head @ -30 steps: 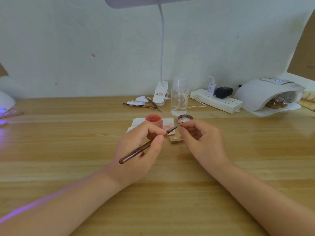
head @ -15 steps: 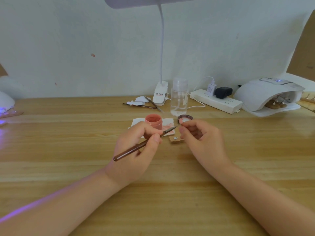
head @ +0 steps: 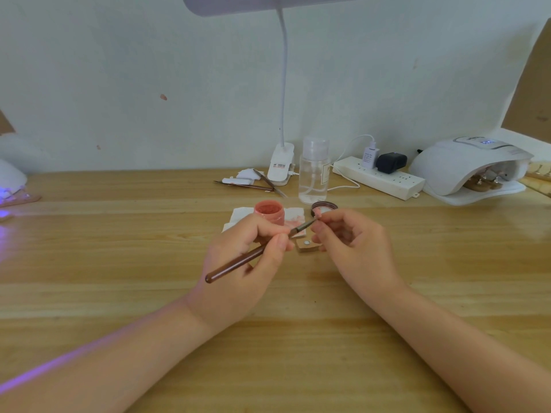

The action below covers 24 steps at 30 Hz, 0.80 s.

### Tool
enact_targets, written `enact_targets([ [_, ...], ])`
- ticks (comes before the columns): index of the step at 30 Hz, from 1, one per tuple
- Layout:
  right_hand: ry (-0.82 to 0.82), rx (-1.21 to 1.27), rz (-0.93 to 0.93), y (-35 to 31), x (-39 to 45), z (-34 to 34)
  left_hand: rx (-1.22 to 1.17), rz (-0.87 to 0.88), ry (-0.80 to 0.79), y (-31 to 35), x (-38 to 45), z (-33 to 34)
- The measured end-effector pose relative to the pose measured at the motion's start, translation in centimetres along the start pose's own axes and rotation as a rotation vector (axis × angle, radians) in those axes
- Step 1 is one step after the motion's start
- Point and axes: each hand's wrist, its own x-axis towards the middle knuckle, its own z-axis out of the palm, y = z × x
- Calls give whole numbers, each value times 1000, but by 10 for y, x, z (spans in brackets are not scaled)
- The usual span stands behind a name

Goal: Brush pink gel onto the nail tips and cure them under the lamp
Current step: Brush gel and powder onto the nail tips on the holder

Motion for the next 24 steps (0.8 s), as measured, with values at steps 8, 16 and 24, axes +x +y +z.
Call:
enact_targets([
  [8,0,45,16,-2,0,0,-87,-49,35,-2,0,2],
  [16,-4,177,78,-6,-1,0,-8,49,-23,-3,1,-2],
  [24,-5,171,96,-9,-1,1,-24,32,-4,-1,1,1],
])
